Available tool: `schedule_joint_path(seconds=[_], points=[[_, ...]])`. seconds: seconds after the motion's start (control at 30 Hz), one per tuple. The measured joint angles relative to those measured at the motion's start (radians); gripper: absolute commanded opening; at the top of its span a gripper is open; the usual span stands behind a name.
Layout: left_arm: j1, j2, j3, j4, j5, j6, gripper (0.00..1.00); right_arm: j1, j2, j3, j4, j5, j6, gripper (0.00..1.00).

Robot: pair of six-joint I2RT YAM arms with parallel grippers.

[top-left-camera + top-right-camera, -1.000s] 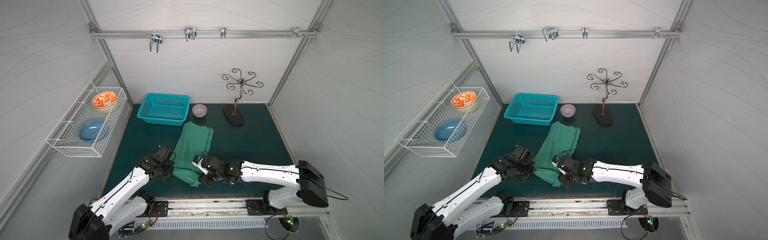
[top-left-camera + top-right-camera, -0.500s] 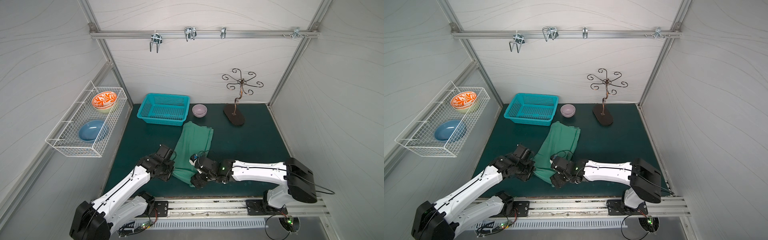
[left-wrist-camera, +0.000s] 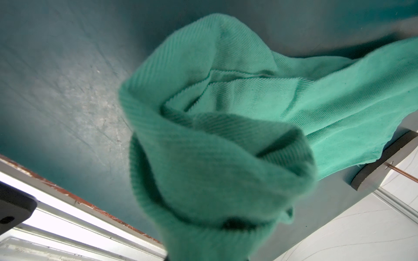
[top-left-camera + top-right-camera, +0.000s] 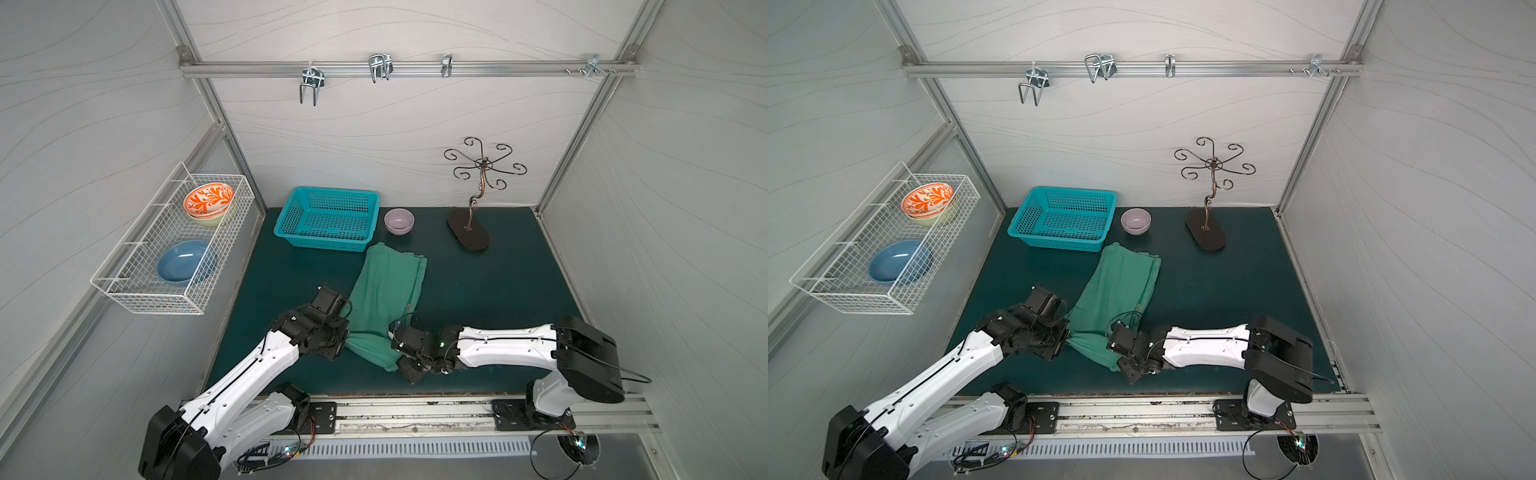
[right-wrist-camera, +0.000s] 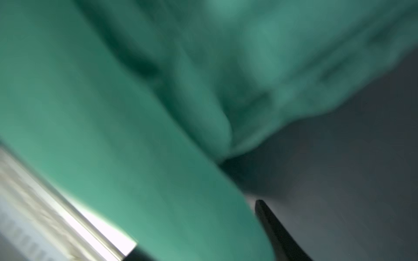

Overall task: Roll up the long pants
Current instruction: Roll the long pant at the center of the board.

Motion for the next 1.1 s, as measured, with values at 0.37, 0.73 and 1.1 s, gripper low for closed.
schedule_joint_path(seconds=[0.37,0.73,1.1], points=[[0.018,-0.032,0.000,-0.027,-0.026,0.001,0.00,0.016,-0.226,0.020,-0.086,0.012,-0.119,0.79],[0.019,-0.046,-0.012,-0.037,-0.032,-0.002,0.00,0.033,0.022,0.202,0.071,-0.097,-0.186,0.62],[0.035,-0.023,-0.057,-0.042,-0.043,0.006,0.01,-0.023,0.117,0.137,0.218,-0.286,-0.171,0.00]])
